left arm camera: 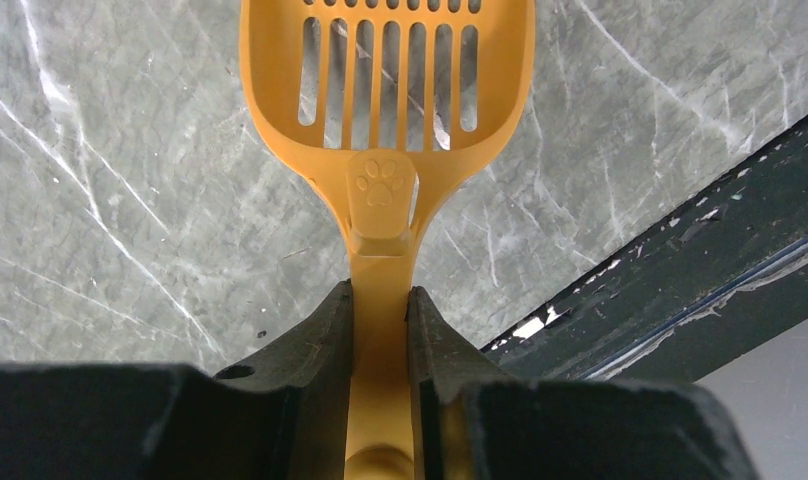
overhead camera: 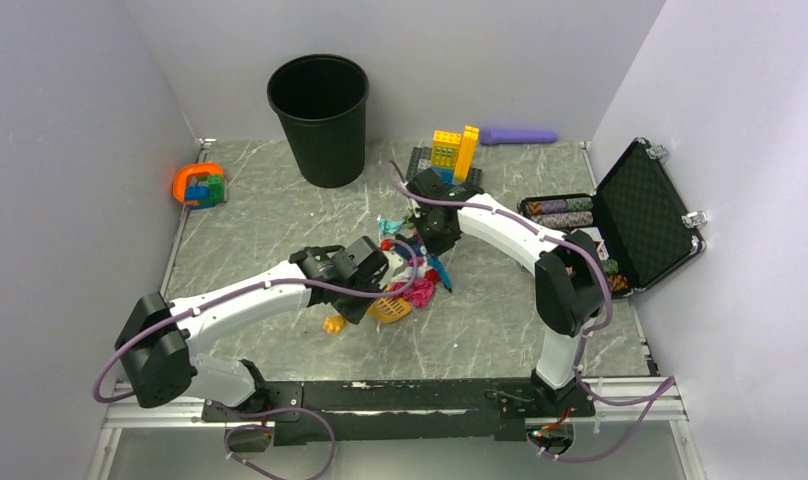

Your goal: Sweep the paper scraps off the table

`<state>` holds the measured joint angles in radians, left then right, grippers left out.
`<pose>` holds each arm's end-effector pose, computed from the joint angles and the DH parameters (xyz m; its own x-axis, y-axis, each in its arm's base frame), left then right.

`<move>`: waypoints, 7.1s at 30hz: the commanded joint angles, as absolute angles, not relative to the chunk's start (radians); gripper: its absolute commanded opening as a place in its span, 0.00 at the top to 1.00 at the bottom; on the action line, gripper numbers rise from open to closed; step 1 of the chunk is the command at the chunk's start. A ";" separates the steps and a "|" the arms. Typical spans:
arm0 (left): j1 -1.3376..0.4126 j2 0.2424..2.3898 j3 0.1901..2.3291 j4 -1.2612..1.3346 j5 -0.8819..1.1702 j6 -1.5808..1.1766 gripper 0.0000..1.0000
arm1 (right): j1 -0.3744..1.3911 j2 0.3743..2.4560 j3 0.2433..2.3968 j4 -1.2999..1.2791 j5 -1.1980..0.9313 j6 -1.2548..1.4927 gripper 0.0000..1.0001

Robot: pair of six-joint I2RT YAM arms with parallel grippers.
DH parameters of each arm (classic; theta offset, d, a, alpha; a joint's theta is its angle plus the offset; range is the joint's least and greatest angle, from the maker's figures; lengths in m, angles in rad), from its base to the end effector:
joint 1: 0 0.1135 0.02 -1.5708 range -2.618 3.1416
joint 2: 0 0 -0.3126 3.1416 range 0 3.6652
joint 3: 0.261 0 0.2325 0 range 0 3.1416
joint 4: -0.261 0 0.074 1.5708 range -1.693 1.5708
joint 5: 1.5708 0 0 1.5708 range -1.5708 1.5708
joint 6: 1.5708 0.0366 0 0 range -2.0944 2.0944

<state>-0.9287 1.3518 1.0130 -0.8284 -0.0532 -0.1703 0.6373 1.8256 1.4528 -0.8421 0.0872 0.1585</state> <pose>0.1377 -0.1809 0.2989 -0.6762 0.6217 -0.3953 0.6825 0.7307 -0.0184 0.2979 0.2166 0.2865 -0.8336 -0.4215 -0.3570 -0.4423 0.8965 -0.0256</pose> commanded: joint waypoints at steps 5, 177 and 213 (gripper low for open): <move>-0.927 1.419 1.086 -0.826 -0.026 -0.164 1.00 | 0.715 1.819 1.457 -0.734 -0.191 0.252 1.00; -0.470 1.133 0.998 -0.826 0.003 -0.287 1.00 | 0.580 1.871 1.906 -0.906 -0.095 0.289 1.00; -0.619 1.292 1.102 -1.097 -0.078 -0.110 1.00 | 0.462 2.039 1.764 -0.874 0.388 0.251 1.00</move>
